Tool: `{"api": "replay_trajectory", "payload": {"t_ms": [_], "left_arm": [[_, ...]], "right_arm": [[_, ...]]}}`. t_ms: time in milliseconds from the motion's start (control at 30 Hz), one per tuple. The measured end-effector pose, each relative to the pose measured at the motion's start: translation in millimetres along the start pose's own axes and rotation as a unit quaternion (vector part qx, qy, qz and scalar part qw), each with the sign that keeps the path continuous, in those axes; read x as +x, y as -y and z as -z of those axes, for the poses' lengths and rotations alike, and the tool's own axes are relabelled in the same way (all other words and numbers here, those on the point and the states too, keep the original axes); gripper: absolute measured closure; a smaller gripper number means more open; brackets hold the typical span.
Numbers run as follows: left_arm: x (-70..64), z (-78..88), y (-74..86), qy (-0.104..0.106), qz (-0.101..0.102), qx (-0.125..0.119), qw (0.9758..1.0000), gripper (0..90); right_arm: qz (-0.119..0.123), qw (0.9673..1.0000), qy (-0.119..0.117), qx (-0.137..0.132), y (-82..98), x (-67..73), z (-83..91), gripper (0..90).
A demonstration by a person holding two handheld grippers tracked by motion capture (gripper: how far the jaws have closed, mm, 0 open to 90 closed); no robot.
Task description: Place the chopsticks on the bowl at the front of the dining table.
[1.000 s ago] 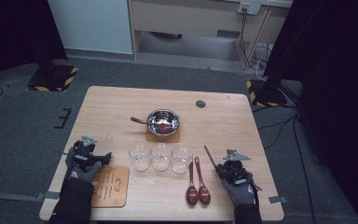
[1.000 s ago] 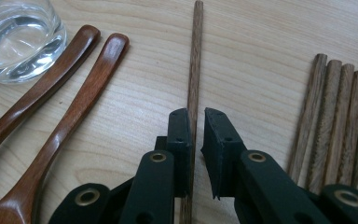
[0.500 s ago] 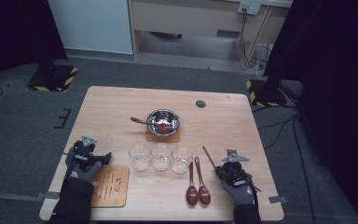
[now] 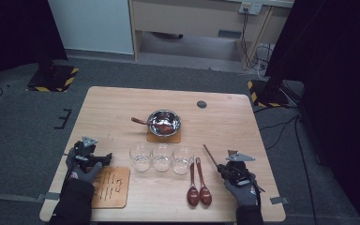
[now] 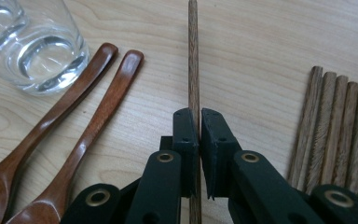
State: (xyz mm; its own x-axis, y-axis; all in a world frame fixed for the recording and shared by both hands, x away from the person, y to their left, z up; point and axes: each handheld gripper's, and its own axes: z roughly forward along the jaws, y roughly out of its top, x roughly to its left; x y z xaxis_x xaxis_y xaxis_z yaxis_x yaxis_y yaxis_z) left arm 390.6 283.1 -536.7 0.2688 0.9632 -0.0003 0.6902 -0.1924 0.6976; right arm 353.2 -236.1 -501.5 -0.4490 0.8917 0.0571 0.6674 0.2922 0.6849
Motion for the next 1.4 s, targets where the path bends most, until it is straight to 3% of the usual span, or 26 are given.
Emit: {"api": "replay_trajectory", "payload": {"t_ms": [700, 1400], "left_arm": [[0.0, 0.0, 0.0, 0.000, 0.000, 0.000, 1.0000, 0.0], [0.0, 0.0, 0.0, 0.000, 0.000, 0.000, 1.0000, 0.0]], "right_arm": [[-0.017, 0.9979, 0.021, -0.059, -23.7, -10.4, 31.4, 85.0], [-0.015, 0.9939, 0.026, -0.106, -66.1, -5.3, 40.7, 85.0]]}}
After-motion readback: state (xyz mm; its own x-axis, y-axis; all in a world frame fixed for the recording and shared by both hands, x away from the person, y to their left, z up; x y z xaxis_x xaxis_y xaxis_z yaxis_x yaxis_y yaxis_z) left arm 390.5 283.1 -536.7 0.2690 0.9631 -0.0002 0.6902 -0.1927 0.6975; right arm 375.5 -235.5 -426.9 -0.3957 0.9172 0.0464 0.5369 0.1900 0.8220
